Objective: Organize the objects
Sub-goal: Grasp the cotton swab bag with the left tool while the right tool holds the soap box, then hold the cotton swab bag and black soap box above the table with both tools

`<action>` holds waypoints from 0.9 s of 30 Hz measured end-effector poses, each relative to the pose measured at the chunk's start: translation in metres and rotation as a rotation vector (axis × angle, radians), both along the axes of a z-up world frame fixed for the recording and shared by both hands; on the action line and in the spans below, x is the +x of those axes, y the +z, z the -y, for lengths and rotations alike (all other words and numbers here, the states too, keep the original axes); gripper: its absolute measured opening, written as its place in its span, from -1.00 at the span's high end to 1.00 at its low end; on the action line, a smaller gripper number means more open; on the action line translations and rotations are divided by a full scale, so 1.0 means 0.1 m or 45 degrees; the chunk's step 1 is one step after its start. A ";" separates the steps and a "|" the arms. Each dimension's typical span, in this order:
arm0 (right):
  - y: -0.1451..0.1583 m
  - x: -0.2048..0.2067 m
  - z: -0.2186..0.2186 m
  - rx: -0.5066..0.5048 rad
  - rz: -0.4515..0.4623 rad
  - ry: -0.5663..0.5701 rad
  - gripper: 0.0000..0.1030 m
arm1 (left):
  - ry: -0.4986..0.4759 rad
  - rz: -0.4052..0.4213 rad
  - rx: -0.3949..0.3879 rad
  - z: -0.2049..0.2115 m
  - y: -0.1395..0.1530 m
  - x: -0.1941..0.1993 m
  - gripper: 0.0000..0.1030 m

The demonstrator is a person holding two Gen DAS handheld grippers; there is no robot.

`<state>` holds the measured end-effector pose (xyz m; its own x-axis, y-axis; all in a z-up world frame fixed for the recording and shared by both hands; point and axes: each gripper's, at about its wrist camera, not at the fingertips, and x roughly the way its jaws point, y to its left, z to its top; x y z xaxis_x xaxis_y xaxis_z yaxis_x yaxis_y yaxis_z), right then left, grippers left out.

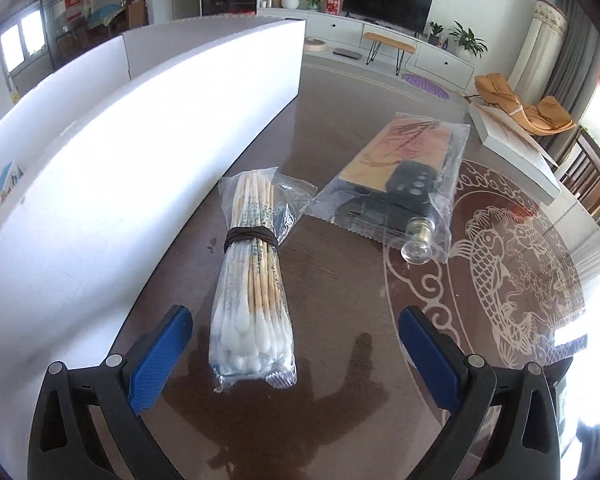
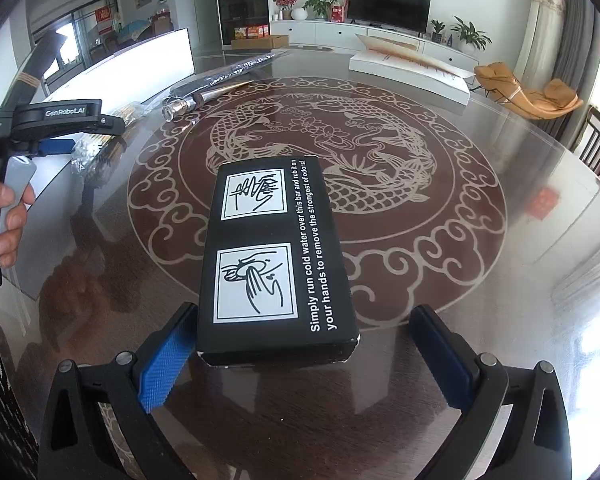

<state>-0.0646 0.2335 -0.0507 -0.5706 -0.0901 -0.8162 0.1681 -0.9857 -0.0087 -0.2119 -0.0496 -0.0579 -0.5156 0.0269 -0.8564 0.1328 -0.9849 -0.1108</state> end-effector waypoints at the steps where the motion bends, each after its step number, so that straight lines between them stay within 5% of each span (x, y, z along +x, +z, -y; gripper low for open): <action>1: 0.00 0.00 0.00 0.000 0.000 0.000 -1.00 | 0.017 0.004 0.021 0.04 -0.04 -0.04 -0.99; 4: 0.00 0.00 0.00 0.000 0.000 0.000 -1.00 | -0.019 -0.053 -0.053 0.04 -0.04 -0.09 -0.23; 5: 0.00 0.00 0.00 0.000 0.000 0.000 -1.00 | -0.045 -0.065 -0.107 0.02 -0.04 -0.09 0.31; 9: 0.00 0.00 0.00 0.000 0.000 0.000 -1.00 | -0.101 -0.089 -0.132 0.01 -0.04 0.13 0.40; 14: 0.00 0.00 0.00 0.000 0.000 0.000 -1.00 | -0.143 -0.070 -0.089 -0.14 -0.01 0.88 0.41; 19: 0.00 0.00 0.00 0.001 0.000 0.001 -1.00 | -0.278 -0.021 -0.003 -0.41 0.01 1.36 0.38; 20: 0.00 0.00 0.00 0.001 0.000 0.001 -1.00 | -0.297 -0.028 -0.019 -0.45 -0.01 1.40 0.25; 23: 0.00 0.00 0.00 0.001 0.000 0.001 -1.00 | -0.315 -0.014 -0.126 -0.58 -0.08 1.40 -0.80; 27: 0.00 0.00 0.00 0.001 0.000 0.001 -1.00 | -0.321 -0.021 -0.152 -0.60 -0.13 1.37 -1.00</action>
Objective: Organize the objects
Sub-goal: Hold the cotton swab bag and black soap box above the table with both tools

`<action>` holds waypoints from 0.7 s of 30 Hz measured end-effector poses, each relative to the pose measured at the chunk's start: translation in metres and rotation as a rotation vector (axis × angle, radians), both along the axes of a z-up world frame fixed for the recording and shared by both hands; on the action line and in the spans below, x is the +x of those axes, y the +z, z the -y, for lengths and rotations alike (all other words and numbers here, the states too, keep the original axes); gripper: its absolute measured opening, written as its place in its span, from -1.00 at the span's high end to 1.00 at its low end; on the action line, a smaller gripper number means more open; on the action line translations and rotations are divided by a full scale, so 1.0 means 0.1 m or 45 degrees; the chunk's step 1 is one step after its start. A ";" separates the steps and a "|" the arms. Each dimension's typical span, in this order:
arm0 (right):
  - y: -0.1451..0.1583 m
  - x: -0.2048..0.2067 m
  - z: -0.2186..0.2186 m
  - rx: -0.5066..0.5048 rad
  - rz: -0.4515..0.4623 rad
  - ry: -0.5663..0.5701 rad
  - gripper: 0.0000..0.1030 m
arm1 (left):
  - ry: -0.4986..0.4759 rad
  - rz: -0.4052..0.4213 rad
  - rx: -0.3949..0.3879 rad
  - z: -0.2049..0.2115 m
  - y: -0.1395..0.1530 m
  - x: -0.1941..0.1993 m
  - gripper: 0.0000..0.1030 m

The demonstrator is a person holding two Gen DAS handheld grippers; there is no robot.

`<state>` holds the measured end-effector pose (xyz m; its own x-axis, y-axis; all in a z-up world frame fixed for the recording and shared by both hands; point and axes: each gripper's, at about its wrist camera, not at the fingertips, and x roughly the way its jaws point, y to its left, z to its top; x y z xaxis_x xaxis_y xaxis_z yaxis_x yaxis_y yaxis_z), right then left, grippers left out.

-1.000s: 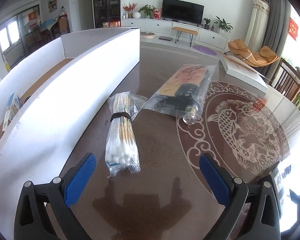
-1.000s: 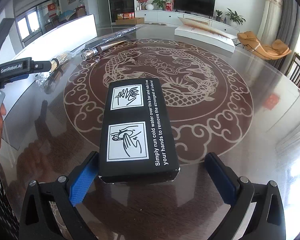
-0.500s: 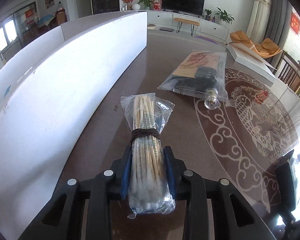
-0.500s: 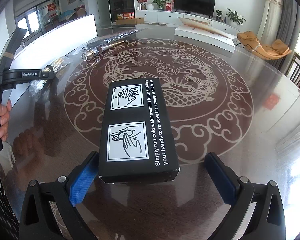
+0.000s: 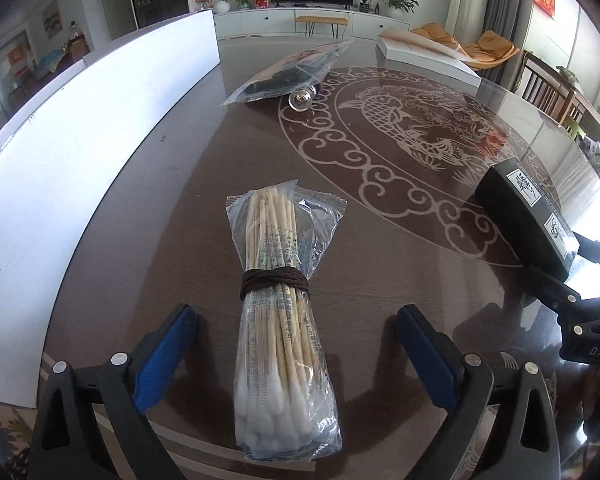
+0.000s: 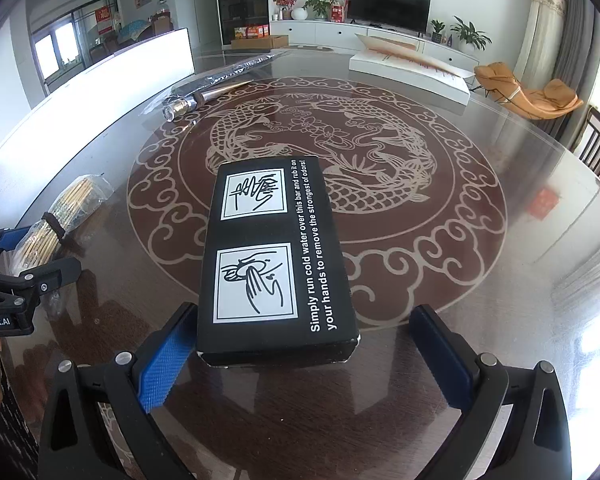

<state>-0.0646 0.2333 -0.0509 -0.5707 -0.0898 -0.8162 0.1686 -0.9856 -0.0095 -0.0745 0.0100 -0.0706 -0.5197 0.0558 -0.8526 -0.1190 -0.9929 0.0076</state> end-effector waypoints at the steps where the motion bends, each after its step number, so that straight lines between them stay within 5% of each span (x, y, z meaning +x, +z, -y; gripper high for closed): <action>1: 0.00 0.00 0.00 0.000 0.000 0.000 -1.00 | 0.005 -0.012 0.007 0.00 0.00 0.01 -1.00; 21: 0.00 0.00 0.00 0.000 0.000 -0.001 -1.00 | 0.012 -0.055 0.010 -0.01 -0.01 0.03 -1.00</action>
